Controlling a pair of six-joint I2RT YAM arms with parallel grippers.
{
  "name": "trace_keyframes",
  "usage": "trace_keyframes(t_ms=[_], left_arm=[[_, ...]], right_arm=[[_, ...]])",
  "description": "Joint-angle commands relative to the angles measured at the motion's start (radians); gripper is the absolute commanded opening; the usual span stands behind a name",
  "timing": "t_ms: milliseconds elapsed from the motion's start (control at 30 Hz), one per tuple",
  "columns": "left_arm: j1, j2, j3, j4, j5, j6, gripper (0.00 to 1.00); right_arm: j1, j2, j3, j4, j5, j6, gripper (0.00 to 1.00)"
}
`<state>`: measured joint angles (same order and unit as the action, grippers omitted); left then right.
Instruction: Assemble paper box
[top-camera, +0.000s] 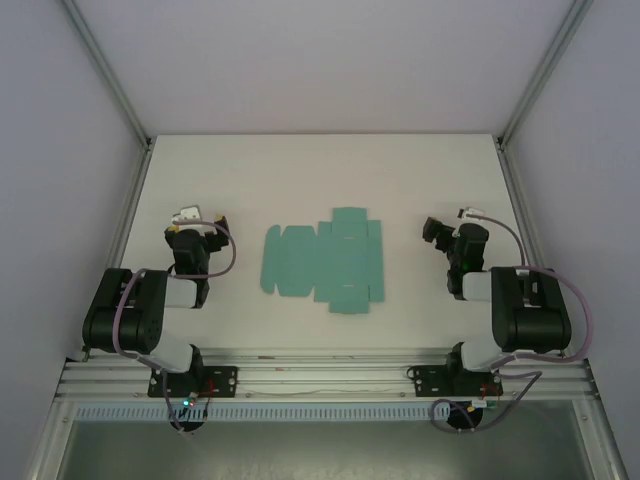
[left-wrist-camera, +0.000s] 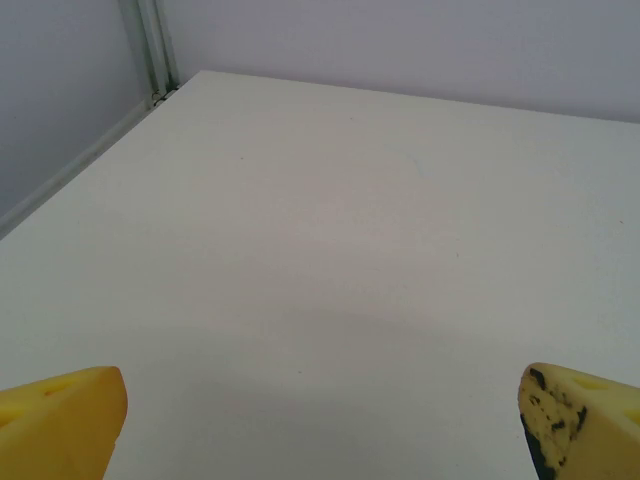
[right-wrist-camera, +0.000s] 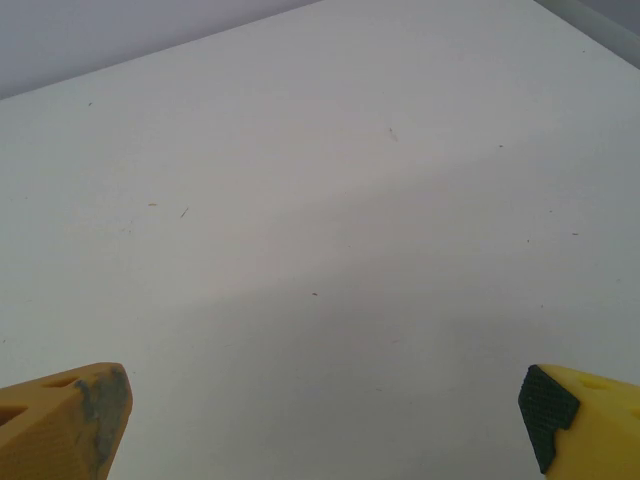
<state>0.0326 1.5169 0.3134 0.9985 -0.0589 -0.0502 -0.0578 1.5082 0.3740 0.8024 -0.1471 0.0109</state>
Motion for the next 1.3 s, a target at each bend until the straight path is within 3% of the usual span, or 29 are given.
trace_keyframes(t_ms=[0, 1100, 1267], left_arm=[[0.0, -0.006, 0.009, -0.003, 0.014, 0.022, 1.0], [-0.004, -0.006, 0.023, -0.018, 0.046, 0.044, 1.0], [-0.003, -0.163, 0.115, -0.314, -0.007, 0.009, 1.0]], right_arm=[[0.001, -0.011, 0.009, 0.039, 0.012, 0.009, 1.0], [0.0, -0.013, 0.008, 0.039, 0.021, 0.013, 1.0], [0.001, -0.116, 0.079, -0.159, 0.089, 0.039, 1.0]])
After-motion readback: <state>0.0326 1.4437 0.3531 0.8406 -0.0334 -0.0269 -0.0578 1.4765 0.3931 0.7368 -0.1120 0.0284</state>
